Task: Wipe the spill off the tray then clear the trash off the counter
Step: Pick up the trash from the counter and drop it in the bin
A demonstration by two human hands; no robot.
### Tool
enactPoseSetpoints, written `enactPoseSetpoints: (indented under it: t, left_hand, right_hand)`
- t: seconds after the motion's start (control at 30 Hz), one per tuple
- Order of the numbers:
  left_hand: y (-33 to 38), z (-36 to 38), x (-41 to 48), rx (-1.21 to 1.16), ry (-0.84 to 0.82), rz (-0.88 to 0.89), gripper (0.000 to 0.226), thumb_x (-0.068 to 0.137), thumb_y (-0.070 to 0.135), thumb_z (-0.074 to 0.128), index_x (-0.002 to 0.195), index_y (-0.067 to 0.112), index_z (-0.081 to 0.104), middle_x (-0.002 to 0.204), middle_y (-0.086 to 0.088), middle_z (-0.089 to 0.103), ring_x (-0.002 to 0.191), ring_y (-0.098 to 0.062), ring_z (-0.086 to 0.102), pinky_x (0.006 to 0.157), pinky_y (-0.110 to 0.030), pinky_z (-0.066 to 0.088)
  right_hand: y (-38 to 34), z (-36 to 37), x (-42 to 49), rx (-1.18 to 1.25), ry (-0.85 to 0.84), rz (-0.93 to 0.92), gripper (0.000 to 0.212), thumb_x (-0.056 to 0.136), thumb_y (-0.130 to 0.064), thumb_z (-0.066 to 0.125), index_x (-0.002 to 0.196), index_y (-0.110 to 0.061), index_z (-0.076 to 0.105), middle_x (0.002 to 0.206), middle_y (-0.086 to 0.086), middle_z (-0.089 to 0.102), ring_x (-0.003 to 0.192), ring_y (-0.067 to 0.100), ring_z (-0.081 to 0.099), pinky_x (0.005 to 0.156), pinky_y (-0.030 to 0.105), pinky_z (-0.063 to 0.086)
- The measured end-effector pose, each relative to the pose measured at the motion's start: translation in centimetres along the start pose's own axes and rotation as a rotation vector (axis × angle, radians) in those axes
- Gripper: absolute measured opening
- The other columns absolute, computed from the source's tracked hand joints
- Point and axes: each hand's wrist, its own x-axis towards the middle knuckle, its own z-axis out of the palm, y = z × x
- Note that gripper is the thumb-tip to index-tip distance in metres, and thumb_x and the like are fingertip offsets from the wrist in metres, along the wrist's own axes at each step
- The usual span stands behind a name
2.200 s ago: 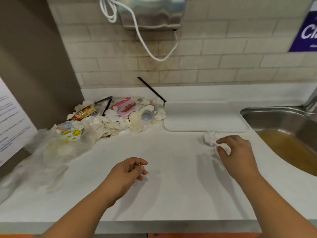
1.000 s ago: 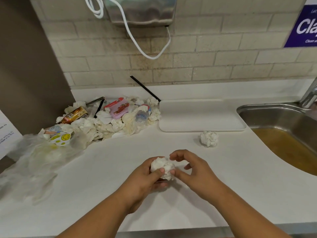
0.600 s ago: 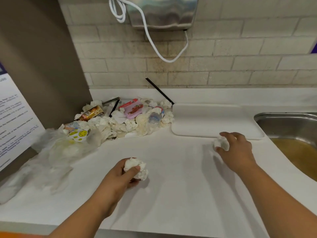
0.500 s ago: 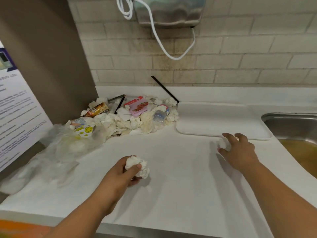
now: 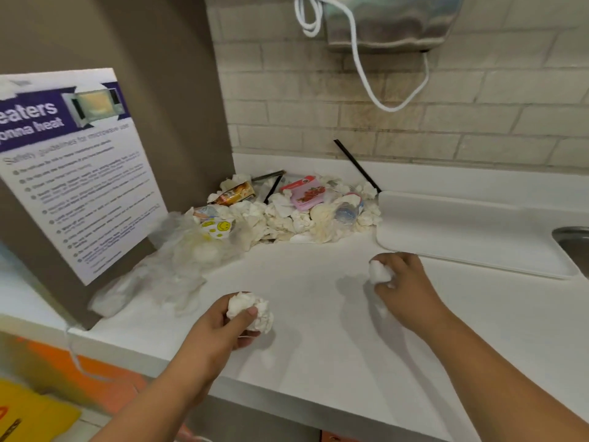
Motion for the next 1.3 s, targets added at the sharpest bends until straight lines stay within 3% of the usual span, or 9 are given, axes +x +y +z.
enactPoseSetpoints:
  t: [0.17,0.33,0.57,0.77,0.93,1.07,1.17,1.23,1.3]
  left_hand:
    - [-0.6,-5.2,-2.1,-0.005,0.054,0.013,0.021,0.090,0.019,0.061,0.111,0.021,0.062,0.102,-0.004,0.071,0.086,-0.020,0.071,0.082,-0.033,0.055]
    - [-2.6,-13.7,-4.9,-0.003,0.109,-0.017,0.022,0.089,0.019,0.062,0.111,0.020,0.062,0.104,-0.006,0.071,0.092,-0.024,0.070,0.088,-0.041,0.054]
    - [-7.9,-25.7,-9.1,0.017,0.232,-0.123,0.016,0.091,0.021,0.060,0.106,0.019,0.062,0.101,-0.009,0.072,0.089,-0.025,0.070,0.076,-0.032,0.052]
    - [-11.6,-32.6,-11.3,0.090,0.263,-0.190,0.016,0.090,0.031,0.062,0.105,0.029,0.063,0.099,0.001,0.073,0.089,-0.015,0.070,0.079,-0.030,0.052]
    - [-13.9,-34.2,-11.5,0.041,0.299,-0.252,0.013,0.092,0.024,0.059,0.104,0.028,0.059,0.099,-0.001,0.070,0.090,-0.020,0.068,0.079,-0.030,0.053]
    - [-16.2,-35.1,-11.0,0.014,0.348,-0.313,0.015,0.090,0.026,0.061,0.105,0.028,0.058,0.098,0.000,0.070,0.091,-0.022,0.068,0.078,-0.030,0.054]
    - [-18.0,-35.9,-10.7,0.016,0.379,-0.370,0.021,0.088,0.030,0.063,0.108,0.027,0.059,0.099,-0.001,0.070,0.090,-0.022,0.068,0.077,-0.031,0.054]
    - [-19.2,-36.5,-10.4,0.025,0.391,-0.398,0.021,0.089,0.030,0.063,0.109,0.027,0.059,0.100,0.000,0.069,0.090,-0.020,0.068,0.076,-0.030,0.055]
    - [-20.4,-37.1,-10.1,0.028,0.409,-0.429,0.019,0.089,0.029,0.062,0.108,0.027,0.058,0.101,0.000,0.068,0.088,-0.019,0.068,0.079,-0.031,0.055]
  right_hand:
    - [-7.2,4.6,-3.0,0.083,-0.137,-0.157,0.042,0.083,-0.008,0.060,0.120,-0.027,0.055,0.124,-0.006,0.036,0.102,0.002,0.042,0.087,0.011,0.029]
    - [-14.6,10.5,-6.8,0.125,-0.254,-0.271,0.039,0.082,-0.010,0.061,0.113,-0.034,0.057,0.122,-0.010,0.038,0.095,-0.013,0.046,0.082,-0.001,0.031]
    - [-23.2,19.5,-13.4,0.133,-0.495,-0.375,0.036,0.086,-0.018,0.060,0.117,-0.035,0.054,0.120,-0.016,0.036,0.091,0.002,0.052,0.083,0.008,0.040]
    - [-25.5,27.5,-17.2,0.127,-0.693,-0.262,0.033,0.085,-0.031,0.066,0.116,-0.036,0.054,0.121,-0.014,0.036,0.099,0.002,0.052,0.082,0.002,0.036]
    - [-25.2,32.8,-18.1,0.084,-0.781,-0.142,0.032,0.087,-0.037,0.060,0.116,-0.035,0.045,0.120,-0.008,0.041,0.102,0.010,0.051,0.089,0.027,0.045]
    - [-24.5,37.1,-17.9,0.124,-0.860,0.007,0.026,0.092,-0.031,0.055,0.116,-0.029,0.046,0.114,-0.001,0.052,0.099,0.015,0.053,0.081,0.027,0.045]
    - [-23.4,40.8,-18.0,0.082,-0.903,0.104,0.026,0.084,-0.047,0.057,0.107,-0.044,0.046,0.109,-0.002,0.055,0.097,0.018,0.055,0.083,0.034,0.050]
    - [-22.7,43.3,-18.0,0.098,-0.934,0.159,0.026,0.083,-0.043,0.058,0.106,-0.042,0.046,0.108,-0.003,0.054,0.092,0.014,0.054,0.076,0.028,0.050]
    - [-22.2,45.7,-18.2,0.137,-0.983,0.225,0.025,0.090,-0.026,0.057,0.113,-0.027,0.047,0.104,-0.001,0.053,0.081,0.007,0.050,0.059,0.017,0.041]
